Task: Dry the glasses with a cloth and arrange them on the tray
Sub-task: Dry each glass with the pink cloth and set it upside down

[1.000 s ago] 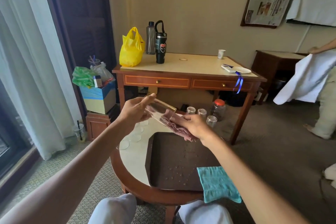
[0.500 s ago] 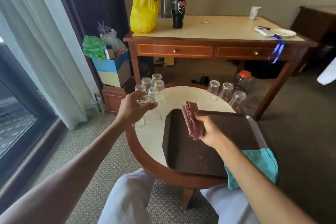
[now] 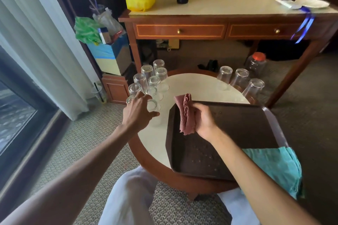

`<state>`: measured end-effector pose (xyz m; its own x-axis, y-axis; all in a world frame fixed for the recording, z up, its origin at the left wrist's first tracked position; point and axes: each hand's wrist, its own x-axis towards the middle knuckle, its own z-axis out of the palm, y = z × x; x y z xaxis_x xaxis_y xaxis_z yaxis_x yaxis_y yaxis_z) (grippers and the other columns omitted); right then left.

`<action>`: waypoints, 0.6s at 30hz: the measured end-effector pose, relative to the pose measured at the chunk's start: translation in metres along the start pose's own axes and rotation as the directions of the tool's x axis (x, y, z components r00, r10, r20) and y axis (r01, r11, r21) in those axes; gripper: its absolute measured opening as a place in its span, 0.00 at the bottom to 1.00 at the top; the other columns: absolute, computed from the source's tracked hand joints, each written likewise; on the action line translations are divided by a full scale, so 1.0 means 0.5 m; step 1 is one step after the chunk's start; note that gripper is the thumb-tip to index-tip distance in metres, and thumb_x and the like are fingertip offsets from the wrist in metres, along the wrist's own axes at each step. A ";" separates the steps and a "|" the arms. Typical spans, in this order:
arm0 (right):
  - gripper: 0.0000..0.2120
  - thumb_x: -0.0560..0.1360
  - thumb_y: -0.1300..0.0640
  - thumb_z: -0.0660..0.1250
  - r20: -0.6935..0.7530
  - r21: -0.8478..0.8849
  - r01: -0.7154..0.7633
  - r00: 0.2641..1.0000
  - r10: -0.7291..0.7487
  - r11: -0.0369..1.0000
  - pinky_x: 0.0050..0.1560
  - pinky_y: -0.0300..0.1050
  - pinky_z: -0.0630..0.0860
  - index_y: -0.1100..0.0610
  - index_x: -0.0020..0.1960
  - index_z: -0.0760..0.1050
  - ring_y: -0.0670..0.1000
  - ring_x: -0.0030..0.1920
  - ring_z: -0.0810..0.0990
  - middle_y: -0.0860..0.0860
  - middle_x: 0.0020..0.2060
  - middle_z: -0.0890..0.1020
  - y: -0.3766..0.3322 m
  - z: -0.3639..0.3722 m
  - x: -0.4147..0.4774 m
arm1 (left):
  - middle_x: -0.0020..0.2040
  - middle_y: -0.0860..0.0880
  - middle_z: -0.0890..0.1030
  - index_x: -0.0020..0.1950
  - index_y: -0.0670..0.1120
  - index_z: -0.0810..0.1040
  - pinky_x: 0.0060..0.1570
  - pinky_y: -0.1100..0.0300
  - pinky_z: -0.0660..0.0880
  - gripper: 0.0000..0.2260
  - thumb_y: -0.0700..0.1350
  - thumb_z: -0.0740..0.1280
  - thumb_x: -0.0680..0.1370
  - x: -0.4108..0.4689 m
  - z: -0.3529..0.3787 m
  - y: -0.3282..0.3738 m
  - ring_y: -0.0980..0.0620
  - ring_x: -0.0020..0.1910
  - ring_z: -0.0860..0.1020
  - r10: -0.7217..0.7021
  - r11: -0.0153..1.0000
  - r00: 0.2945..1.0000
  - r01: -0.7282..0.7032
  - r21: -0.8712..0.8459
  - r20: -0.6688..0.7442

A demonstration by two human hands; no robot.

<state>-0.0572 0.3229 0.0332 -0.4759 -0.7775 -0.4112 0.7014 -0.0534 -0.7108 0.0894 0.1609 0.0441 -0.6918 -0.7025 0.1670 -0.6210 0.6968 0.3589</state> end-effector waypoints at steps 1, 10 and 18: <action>0.15 0.81 0.50 0.60 0.026 0.002 0.000 1.000 0.000 1.000 0.41 0.41 0.79 0.59 0.55 0.80 0.49 0.41 0.82 0.54 0.43 0.83 -0.001 -0.001 0.002 | 0.66 0.47 0.77 0.67 0.46 0.79 0.48 0.46 0.78 0.30 0.57 0.81 0.69 0.002 0.003 -0.002 0.42 0.59 0.78 0.001 1.000 1.000 -0.001 0.024 -0.003; 0.35 0.57 0.28 0.77 0.107 -0.293 0.021 0.994 0.011 0.956 0.29 0.37 0.67 0.54 0.47 0.75 0.44 0.27 0.66 0.46 0.32 0.72 -0.010 -0.020 0.006 | 0.71 0.46 0.73 0.72 0.48 0.74 0.47 0.48 0.81 0.34 0.62 0.77 0.71 0.008 0.007 0.001 0.41 0.57 0.81 0.001 0.995 1.000 0.000 0.095 -0.008; 0.27 0.75 0.30 0.61 -0.203 -0.144 0.097 0.971 -0.125 0.985 0.27 0.40 0.67 0.56 0.47 0.77 0.44 0.23 0.69 0.49 0.31 0.74 -0.099 -0.125 -0.025 | 0.53 0.54 0.83 0.60 0.51 0.80 0.39 0.56 0.78 0.11 0.54 0.68 0.81 0.061 0.011 0.168 0.52 0.46 0.80 0.171 0.977 0.980 -0.182 -0.115 -0.103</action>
<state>-0.1192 0.3744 0.0378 -0.6578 -0.6209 -0.4263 0.5684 -0.0379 -0.8219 0.0141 0.1990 0.0741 -0.7459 -0.5843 0.3198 -0.4381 0.7920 0.4253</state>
